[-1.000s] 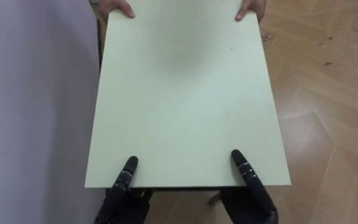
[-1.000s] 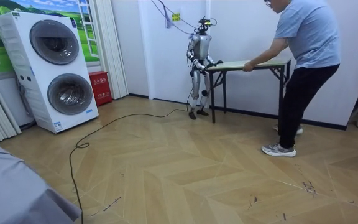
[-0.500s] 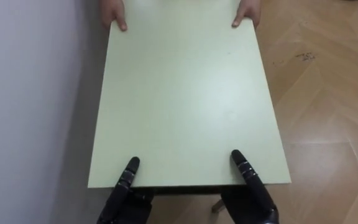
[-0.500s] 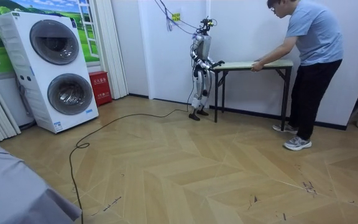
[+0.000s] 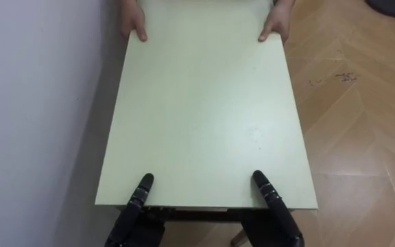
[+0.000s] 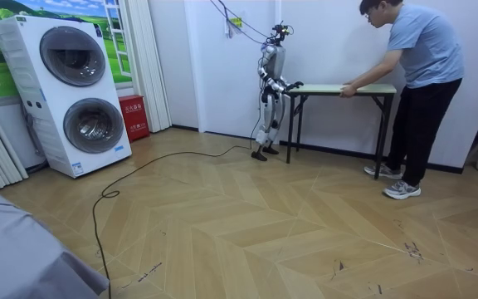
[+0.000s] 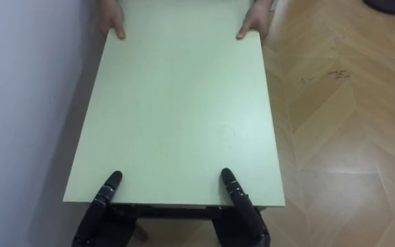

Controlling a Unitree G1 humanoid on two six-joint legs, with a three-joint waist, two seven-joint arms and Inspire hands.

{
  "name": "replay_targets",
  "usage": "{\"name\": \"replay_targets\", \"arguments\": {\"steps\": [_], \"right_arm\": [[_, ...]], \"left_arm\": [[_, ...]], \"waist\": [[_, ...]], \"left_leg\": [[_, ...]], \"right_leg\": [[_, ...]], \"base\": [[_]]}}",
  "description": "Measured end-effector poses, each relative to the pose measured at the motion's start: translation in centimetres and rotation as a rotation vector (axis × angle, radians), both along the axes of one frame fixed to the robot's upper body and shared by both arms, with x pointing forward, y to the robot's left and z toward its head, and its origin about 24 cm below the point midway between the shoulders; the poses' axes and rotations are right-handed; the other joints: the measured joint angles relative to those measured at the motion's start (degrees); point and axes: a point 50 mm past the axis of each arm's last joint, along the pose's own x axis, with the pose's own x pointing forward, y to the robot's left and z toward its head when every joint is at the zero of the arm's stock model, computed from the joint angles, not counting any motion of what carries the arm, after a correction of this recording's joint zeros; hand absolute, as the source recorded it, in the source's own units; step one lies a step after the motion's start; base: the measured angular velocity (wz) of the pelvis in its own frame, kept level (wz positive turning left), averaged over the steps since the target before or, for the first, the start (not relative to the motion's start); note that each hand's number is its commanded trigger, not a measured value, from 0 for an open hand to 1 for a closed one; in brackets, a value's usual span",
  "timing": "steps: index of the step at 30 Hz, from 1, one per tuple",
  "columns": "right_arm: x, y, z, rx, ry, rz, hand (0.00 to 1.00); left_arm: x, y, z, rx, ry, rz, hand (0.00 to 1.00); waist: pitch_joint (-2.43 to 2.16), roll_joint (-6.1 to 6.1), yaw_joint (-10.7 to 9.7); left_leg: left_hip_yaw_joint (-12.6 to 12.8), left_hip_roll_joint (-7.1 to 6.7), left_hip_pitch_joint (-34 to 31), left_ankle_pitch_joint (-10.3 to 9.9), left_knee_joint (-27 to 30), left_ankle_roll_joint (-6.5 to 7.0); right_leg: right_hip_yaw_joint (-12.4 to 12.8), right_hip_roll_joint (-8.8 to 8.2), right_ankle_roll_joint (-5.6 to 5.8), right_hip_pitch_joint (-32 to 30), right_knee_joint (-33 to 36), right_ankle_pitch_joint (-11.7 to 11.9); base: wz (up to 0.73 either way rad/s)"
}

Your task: Move table with human

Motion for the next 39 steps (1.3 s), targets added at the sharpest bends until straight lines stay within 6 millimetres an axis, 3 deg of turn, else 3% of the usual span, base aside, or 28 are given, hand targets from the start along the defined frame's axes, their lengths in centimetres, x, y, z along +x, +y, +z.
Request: {"name": "replay_targets", "arguments": {"steps": [22,26,28,29,30,31,32,33,35,39], "right_arm": [[-0.7,0.0,-0.4,-0.006,0.025,-0.002,1.00],[-0.7,0.0,-0.6,-0.013,0.026,0.004,1.00],[-0.7,0.1,-0.7,-0.015,0.023,0.009,1.00],[-0.7,0.0,-0.7,-0.017,0.023,0.010,1.00],[-0.7,0.0,-0.7,-0.018,0.023,0.009,0.90],[-0.7,-0.1,-0.8,-0.020,0.025,0.008,0.62],[-0.7,-0.2,-0.8,-0.027,0.027,0.007,0.53],[-0.6,-0.2,-0.8,-0.029,0.027,0.006,0.00],[-0.6,-0.3,-1.0,-0.034,0.031,0.010,0.00],[-0.8,-0.7,-1.5,-0.065,-0.009,0.064,0.00]], "left_arm": [[-0.3,-0.1,-0.4,0.015,0.022,-0.009,1.00],[-0.2,-0.1,-0.6,0.014,0.025,-0.013,0.65],[-0.2,0.0,-0.8,0.014,0.024,-0.015,0.27],[-0.2,0.0,-0.9,0.019,0.024,-0.021,0.16],[-0.3,0.0,-1.0,0.026,0.025,-0.028,0.00],[-0.1,0.1,-1.0,0.055,0.017,-0.057,0.00],[-0.1,0.1,-1.0,0.101,0.007,-0.097,0.00],[-0.1,0.2,-1.0,0.124,-0.001,-0.117,0.00],[-0.3,0.5,-1.1,0.205,-0.013,-0.188,0.00],[-0.8,0.6,-1.6,0.265,0.005,-0.241,0.00]], "waist": [[0.19,-0.37,0.32],[0.16,-0.38,0.32],[0.08,-0.44,0.46],[0.07,-0.37,0.59],[0.03,-0.33,0.76],[-0.07,-0.31,0.93],[-0.22,-0.23,1.11],[-0.32,-0.15,1.21],[-0.73,0.46,1.40],[-1.00,1.04,1.23]], "left_leg": [[-1.05,-0.10,3.08,0.00,-1.87,0.00],[-0.94,-0.17,3.09,0.00,-1.93,-0.01],[-0.77,-0.23,3.04,-0.01,-1.96,-0.01],[-0.76,-0.24,3.03,-0.01,-1.96,-0.01],[-0.75,-0.24,3.03,-0.01,-1.96,-0.01],[-0.72,-0.23,3.05,-0.01,-1.95,-0.01],[-0.60,-0.22,3.06,-0.01,-1.95,-0.01],[-0.58,-0.22,3.08,0.00,-1.95,-0.01],[-0.54,-0.22,3.29,0.00,-1.95,-0.01],[-0.52,-0.20,3.47,-0.01,-1.97,-0.01]], "right_leg": [[0.69,0.20,0.02,2.38,-0.98,0.05],[1.19,0.24,0.02,3.17,-1.42,0.06],[1.81,0.27,0.02,3.29,-1.87,0.08],[1.87,0.28,0.00,3.28,-1.89,0.10],[1.89,0.29,0.01,3.28,-1.89,0.11],[1.91,0.30,0.01,3.28,-1.89,0.11],[2.00,0.30,0.01,3.27,-1.90,0.11],[2.12,0.30,0.01,3.27,-1.90,0.11],[2.57,0.34,0.01,3.44,-1.90,0.11],[2.56,0.41,0.06,3.77,-2.02,0.08]], "base": [[0.01],[0.04],[-0.02],[0.00],[0.00],[0.00],[0.00],[0.00],[-0.03],[0.01]]}}
